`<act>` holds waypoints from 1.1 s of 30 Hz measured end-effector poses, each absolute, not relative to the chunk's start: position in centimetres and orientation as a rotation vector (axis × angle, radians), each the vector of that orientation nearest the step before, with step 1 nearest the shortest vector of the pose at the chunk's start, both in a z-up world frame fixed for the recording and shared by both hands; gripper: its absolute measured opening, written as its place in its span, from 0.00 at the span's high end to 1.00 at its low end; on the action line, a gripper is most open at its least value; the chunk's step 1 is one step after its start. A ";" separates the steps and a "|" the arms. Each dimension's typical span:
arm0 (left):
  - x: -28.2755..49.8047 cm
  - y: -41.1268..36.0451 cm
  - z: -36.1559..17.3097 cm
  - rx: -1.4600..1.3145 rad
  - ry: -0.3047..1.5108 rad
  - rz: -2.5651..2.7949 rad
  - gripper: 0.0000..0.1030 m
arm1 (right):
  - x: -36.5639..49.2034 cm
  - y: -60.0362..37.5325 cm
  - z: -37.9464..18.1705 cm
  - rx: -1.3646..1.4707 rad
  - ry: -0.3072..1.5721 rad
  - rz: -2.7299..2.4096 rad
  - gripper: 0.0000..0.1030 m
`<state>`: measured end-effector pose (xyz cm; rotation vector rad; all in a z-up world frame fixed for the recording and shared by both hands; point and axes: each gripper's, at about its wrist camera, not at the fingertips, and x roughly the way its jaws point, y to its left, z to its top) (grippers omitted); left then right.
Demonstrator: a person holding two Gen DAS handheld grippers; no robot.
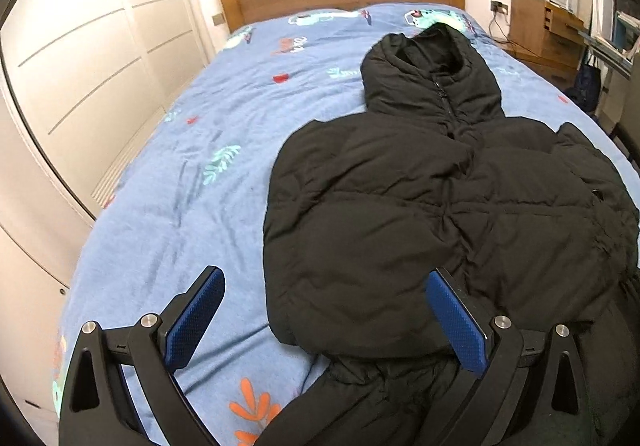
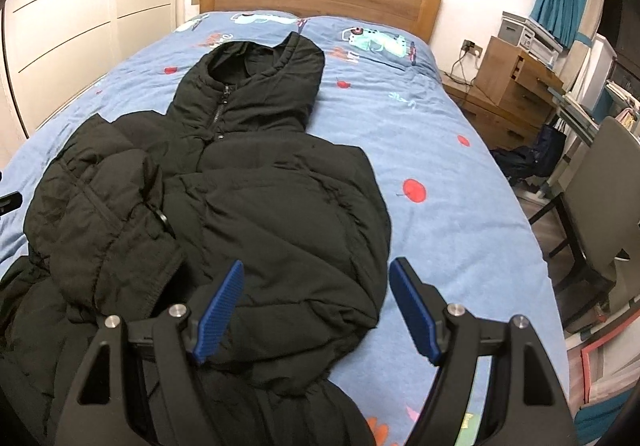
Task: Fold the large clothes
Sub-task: 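Move both grippers toward the black coat's hood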
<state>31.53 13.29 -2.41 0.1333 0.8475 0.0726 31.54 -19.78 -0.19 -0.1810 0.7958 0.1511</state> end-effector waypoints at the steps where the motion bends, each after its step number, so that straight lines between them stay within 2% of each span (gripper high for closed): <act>1: 31.5 13.2 -2.4 0.132 0.843 0.074 0.04 | 31.5 -19.6 -0.2 -0.181 0.796 0.155 0.28; 15: 32.3 10.8 -2.1 0.155 0.800 0.022 0.02 | 31.6 -18.1 0.1 -0.173 0.766 0.212 0.28; 26: 44.8 10.7 -2.9 0.100 0.826 -0.084 0.01 | 42.4 -18.4 -0.2 -0.158 0.742 0.250 0.28; 33: 51.0 12.4 -2.5 0.000 0.976 -0.080 0.01 | 49.3 -18.0 -0.6 0.008 0.876 0.305 0.28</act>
